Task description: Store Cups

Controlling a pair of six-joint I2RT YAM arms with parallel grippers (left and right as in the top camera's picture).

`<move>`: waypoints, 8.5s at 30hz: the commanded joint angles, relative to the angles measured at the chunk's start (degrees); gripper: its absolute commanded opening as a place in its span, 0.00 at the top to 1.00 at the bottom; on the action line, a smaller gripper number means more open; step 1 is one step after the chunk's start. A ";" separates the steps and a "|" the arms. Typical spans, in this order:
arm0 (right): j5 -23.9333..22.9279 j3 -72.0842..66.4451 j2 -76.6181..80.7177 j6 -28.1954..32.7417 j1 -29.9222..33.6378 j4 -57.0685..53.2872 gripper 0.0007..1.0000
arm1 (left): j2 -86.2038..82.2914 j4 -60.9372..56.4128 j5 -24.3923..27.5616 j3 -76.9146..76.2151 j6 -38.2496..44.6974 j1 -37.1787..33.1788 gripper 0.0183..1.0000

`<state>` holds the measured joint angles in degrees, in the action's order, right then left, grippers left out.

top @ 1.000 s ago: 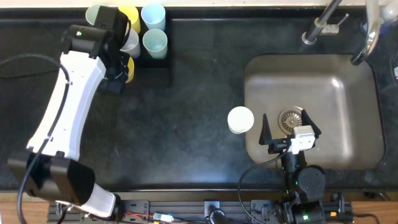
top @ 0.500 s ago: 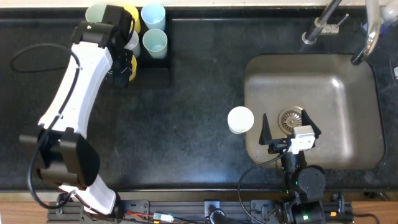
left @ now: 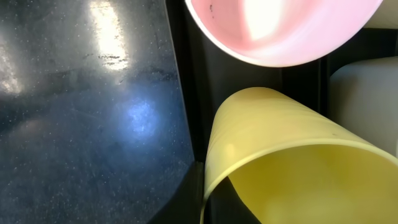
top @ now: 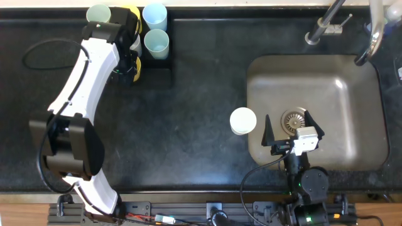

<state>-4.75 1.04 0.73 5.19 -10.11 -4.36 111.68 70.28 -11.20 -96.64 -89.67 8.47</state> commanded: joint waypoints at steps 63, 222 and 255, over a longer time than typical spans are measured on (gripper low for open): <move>-0.17 -0.76 -0.52 0.17 0.39 0.28 0.00 | -111.51 -75.49 19.78 96.19 91.17 -0.48 0.00; 1.88 125.61 125.98 -23.67 -31.67 -64.87 0.96 | -111.30 -66.34 19.52 96.17 91.19 -0.48 0.00; 1.33 125.59 132.56 -26.01 -32.17 -60.63 0.69 | -111.30 -66.34 19.52 96.17 91.19 -0.48 0.00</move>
<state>-3.03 124.55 133.05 -20.93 -41.71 -65.01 0.75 3.77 7.57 -0.49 0.62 8.47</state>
